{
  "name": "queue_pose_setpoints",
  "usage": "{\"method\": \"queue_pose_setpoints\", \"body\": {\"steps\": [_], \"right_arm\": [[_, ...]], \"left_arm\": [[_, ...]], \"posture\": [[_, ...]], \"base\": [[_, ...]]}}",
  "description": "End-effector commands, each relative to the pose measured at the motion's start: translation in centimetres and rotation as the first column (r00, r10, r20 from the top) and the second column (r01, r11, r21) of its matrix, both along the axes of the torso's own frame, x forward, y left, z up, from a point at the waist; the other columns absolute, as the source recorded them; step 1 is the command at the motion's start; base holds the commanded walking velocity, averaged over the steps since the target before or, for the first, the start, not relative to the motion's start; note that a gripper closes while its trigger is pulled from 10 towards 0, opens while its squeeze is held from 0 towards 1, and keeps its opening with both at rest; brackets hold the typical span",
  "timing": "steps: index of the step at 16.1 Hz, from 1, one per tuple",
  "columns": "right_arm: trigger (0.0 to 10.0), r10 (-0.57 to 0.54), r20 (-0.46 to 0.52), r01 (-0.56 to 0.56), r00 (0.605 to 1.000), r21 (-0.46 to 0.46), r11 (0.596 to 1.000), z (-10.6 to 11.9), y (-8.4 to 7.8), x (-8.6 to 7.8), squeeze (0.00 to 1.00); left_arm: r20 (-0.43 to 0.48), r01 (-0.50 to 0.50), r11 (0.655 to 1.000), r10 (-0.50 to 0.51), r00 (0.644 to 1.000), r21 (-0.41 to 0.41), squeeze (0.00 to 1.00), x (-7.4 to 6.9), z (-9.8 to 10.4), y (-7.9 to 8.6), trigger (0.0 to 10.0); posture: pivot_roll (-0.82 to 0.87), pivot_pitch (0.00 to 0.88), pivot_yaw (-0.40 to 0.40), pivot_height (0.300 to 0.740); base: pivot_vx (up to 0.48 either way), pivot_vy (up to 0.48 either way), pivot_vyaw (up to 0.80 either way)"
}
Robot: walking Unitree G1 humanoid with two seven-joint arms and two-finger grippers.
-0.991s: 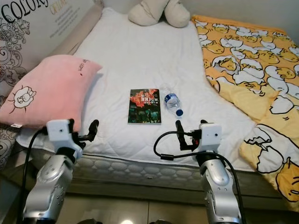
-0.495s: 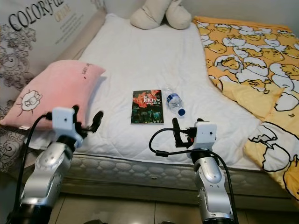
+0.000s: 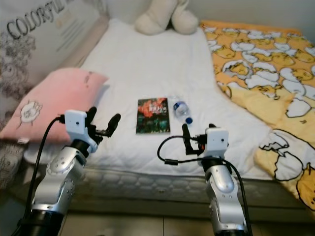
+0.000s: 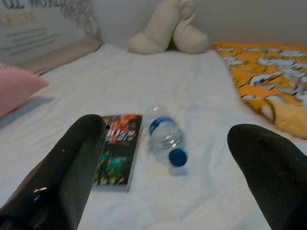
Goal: Clean up the room
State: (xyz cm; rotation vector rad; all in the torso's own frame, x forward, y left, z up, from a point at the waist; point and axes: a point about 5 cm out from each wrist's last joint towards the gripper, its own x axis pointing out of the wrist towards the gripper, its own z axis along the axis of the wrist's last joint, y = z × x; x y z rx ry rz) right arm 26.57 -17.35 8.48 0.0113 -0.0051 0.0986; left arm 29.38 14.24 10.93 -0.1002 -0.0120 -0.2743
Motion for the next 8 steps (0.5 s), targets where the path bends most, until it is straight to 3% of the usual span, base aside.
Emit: {"method": "queue_pose_setpoints", "body": {"steps": [1, 3, 5, 8], "right_arm": [[10.0, 0.001, 0.028, 0.000, 1.000, -0.020, 1.000, 0.63, -0.16, 0.31, 0.22], [10.0, 0.015, -0.002, -0.015, 1.000, -0.044, 0.999, 0.33, 0.00, 0.37, 0.22], [10.0, 0.019, 0.000, -0.019, 1.000, -0.040, 0.999, 0.31, -0.07, 0.28, 0.23], [10.0, 0.023, 0.012, -0.022, 1.000, -0.042, 0.999, 0.45, -0.13, 0.21, 0.22]], "left_arm": [[0.018, 0.010, 1.000, -0.010, 1.000, -0.008, 0.00, 0.35, 0.45, -0.24, 10.0], [0.022, 0.015, 1.000, -0.015, 1.000, -0.011, 0.00, 0.20, 0.33, -0.22, 10.0], [0.024, 0.022, 0.999, -0.022, 0.999, -0.029, 0.00, 0.08, 0.29, -0.46, 10.0], [-0.020, -0.019, 1.000, 0.019, 1.000, 0.013, 0.00, 0.26, -0.34, -0.16, 10.0]], "posture": [[-0.09, 0.000, 0.008, 0.740], [-0.09, 0.000, 0.005, 0.740], [-0.09, 0.005, -0.003, 0.740], [-0.09, 0.008, -0.006, 0.740]], "base": [[0.480, 0.000, 0.00], [0.480, 0.000, 0.00], [0.480, 0.000, -0.75], [0.000, 0.000, 0.00]]}}
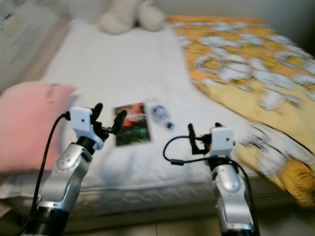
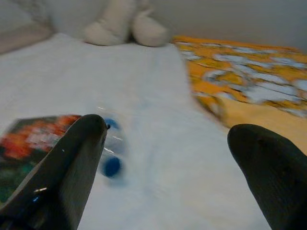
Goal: Clean up the room
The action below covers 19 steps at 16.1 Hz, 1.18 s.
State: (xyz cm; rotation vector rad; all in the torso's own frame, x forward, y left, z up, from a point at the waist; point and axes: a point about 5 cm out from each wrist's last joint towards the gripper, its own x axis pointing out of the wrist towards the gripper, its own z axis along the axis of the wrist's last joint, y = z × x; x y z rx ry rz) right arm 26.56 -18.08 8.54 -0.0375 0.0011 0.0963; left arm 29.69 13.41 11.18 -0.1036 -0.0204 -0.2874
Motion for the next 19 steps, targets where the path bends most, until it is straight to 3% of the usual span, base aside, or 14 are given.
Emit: {"method": "queue_pose_setpoints", "body": {"steps": [1, 6, 9, 11, 13, 14, 15, 19], "right_arm": [[10.0, 0.027, 0.017, -0.027, 0.999, 0.005, 1.000, 0.5, 0.6, 0.2, 0.22], [10.0, 0.033, 0.002, -0.033, 0.999, -0.003, 0.999, 0.2, 0.6, 0.1, 0.22], [10.0, 0.036, -0.013, -0.036, 0.999, -0.015, 0.999, 0.0, 0.7, 0.0, 0.23], [10.0, 0.041, -0.004, -0.041, 0.999, -0.014, 0.999, 0.1, 0.7, 0.0, 0.22], [10.0, 0.046, -0.006, -0.046, 0.999, -0.019, 0.999, 0.1, 0.6, 0.0, 0.23], [10.0, 0.048, -0.007, -0.048, 0.999, -0.021, 0.999, 0.1, 0.6, 0.0, 0.22], [10.0, 0.053, -0.008, -0.053, 0.999, -0.023, 0.998, 0.2, 0.6, 0.0, 0.22], [10.0, 0.054, -0.007, -0.054, 0.999, -0.029, 0.998, 0.3, 0.5, -0.1, 0.22]], "left_arm": [[-0.040, -0.050, 0.999, 0.050, 0.998, 0.013, 0.00, 0.1, -0.7, 0.9, 10.0], [-0.039, -0.062, 0.998, 0.063, 0.997, 0.022, 0.00, 0.1, -0.7, 1.1, 10.0], [-0.045, -0.065, 0.998, 0.066, 0.997, 0.022, 0.00, 0.1, -0.9, 1.2, 10.0], [-0.048, -0.064, 0.997, 0.066, 0.997, 0.035, 0.00, 0.2, -1.0, 1.0, 10.0], [-0.047, -0.120, 0.985, 0.127, 0.991, 0.127, 0.00, 1.3, -1.2, 1.5, 10.0], [-0.041, -0.127, 0.985, 0.132, 0.990, 0.116, 0.00, 1.7, -0.9, 1.6, 10.0], [-0.038, -0.135, 0.990, 0.137, 0.990, 0.050, 0.00, 2.5, -0.3, 1.5, 10.0], [-0.054, -0.134, 0.991, 0.134, 0.989, 0.000, 0.00, 2.8, -0.4, 0.8, 10.0]], "posture": [[-0.09, 0.010, -0.008, 0.740], [-0.09, 0.019, -0.012, 0.740], [-0.09, 0.022, -0.013, 0.740], [-0.09, 0.021, -0.016, 0.740], [-0.09, 0.021, -0.020, 0.740], [-0.09, 0.021, -0.020, 0.740], [-0.09, 0.018, -0.027, 0.740], [-0.11, 0.025, -0.025, 0.740]], "base": [[0.000, 0.000, 0.00], [0.000, 0.000, 0.00], [0.000, 0.000, -0.77], [0.000, 0.000, 0.00], [0.000, 0.000, 0.00], [0.000, 0.000, 0.00], [0.000, 0.000, 0.00], [0.465, 0.000, 0.00]]}}
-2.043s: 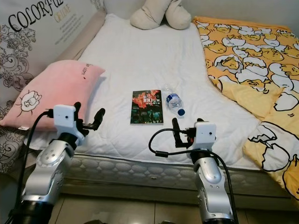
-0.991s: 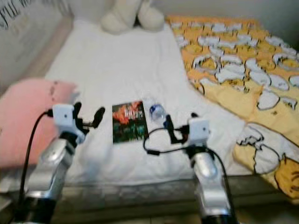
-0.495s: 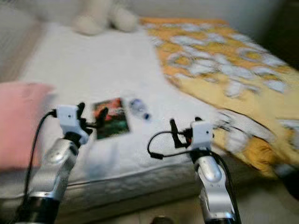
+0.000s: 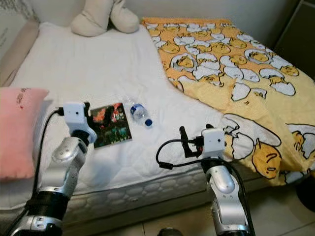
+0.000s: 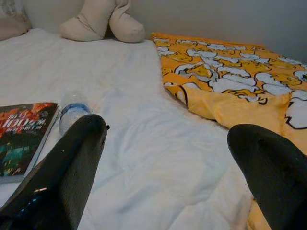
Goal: Clean up the room
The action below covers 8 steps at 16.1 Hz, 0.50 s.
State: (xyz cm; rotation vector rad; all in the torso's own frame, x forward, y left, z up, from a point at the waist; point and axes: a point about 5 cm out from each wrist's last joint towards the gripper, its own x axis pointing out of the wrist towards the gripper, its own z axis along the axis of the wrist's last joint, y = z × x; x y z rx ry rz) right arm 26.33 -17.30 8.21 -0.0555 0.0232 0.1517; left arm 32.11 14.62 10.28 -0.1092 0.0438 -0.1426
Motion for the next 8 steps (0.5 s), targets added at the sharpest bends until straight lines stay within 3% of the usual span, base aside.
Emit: {"method": "queue_pose_setpoints", "body": {"steps": [1, 7, 8], "right_arm": [[10.0, -0.003, 0.015, 0.003, 1.000, -0.009, 1.000, 0.53, -0.35, 0.02, 0.23], [10.0, -0.004, 0.011, 0.005, 1.000, -0.008, 1.000, 0.48, -0.45, -0.31, 0.23], [10.0, -0.004, 0.012, 0.004, 1.000, -0.007, 1.000, 0.50, -0.49, -0.32, 0.23]], "left_arm": [[0.010, 0.005, 1.000, -0.005, 1.000, -0.025, 0.00, 0.42, 0.34, -0.49, 10.0], [0.013, -0.008, 0.998, 0.009, 1.000, -0.062, 0.00, 0.71, 0.44, -0.54, 10.0], [0.039, -0.021, 0.999, 0.023, 0.999, -0.037, 0.00, 0.85, 0.76, -0.36, 10.0]], "posture": [[-0.11, 0.025, -0.025, 0.740], [-0.12, 0.033, -0.023, 0.740], [-0.12, 0.033, -0.023, 0.740]], "base": [[0.458, 0.000, 0.00], [0.402, 0.260, 0.00], [0.386, 0.281, 0.00]]}}
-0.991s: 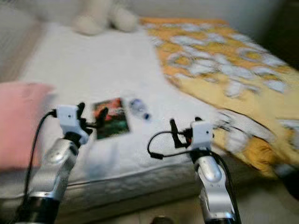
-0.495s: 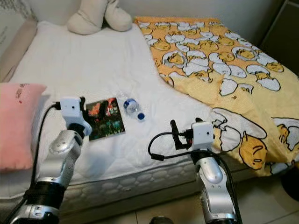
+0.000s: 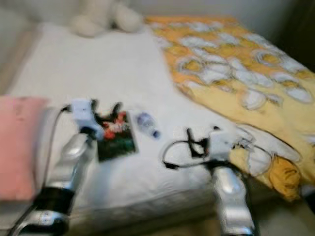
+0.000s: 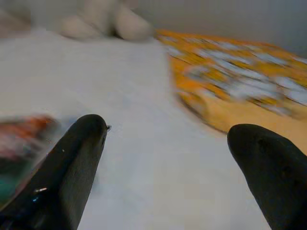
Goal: Clean up the room
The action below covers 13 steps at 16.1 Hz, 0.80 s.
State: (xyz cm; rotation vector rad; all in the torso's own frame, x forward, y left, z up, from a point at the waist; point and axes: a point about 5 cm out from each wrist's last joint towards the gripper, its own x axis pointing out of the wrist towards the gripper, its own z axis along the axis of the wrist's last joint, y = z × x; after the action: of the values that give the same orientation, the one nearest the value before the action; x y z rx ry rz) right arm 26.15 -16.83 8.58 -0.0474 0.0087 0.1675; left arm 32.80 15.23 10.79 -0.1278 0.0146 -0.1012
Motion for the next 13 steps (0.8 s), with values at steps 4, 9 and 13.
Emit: {"method": "queue_pose_setpoints", "body": {"steps": [4, 9, 13], "right_arm": [[10.0, 0.076, -0.011, -0.076, 0.997, 0.027, 0.997, 0.4, -0.3, -0.9, 0.23], [10.0, 0.145, -0.055, -0.143, 0.988, 0.036, 0.989, 0.8, -0.6, -2.8, 0.24], [10.0, 0.151, -0.121, -0.149, 0.981, 0.027, 0.988, 0.7, -1.9, -5.3, 0.24]], "left_arm": [[-0.062, -0.045, 0.998, 0.047, 0.997, 0.031, 0.00, 2.4, 0.5, 0.9, 10.0], [-0.254, -0.128, 0.991, 0.114, 0.960, -0.037, 0.00, 3.8, -1.4, 3.0, 10.0], [-0.273, -0.063, 0.968, -0.005, 0.962, -0.243, 0.00, 4.4, -1.3, 1.3, 10.0]], "posture": [[-0.13, 0.060, -0.032, 0.740], [-0.18, 0.152, -0.056, 0.740], [-0.24, 0.194, -0.060, 0.740]], "base": [[0.083, 0.071, 0.00], [0.000, 0.000, 0.00], [0.000, 0.000, 0.00]]}}
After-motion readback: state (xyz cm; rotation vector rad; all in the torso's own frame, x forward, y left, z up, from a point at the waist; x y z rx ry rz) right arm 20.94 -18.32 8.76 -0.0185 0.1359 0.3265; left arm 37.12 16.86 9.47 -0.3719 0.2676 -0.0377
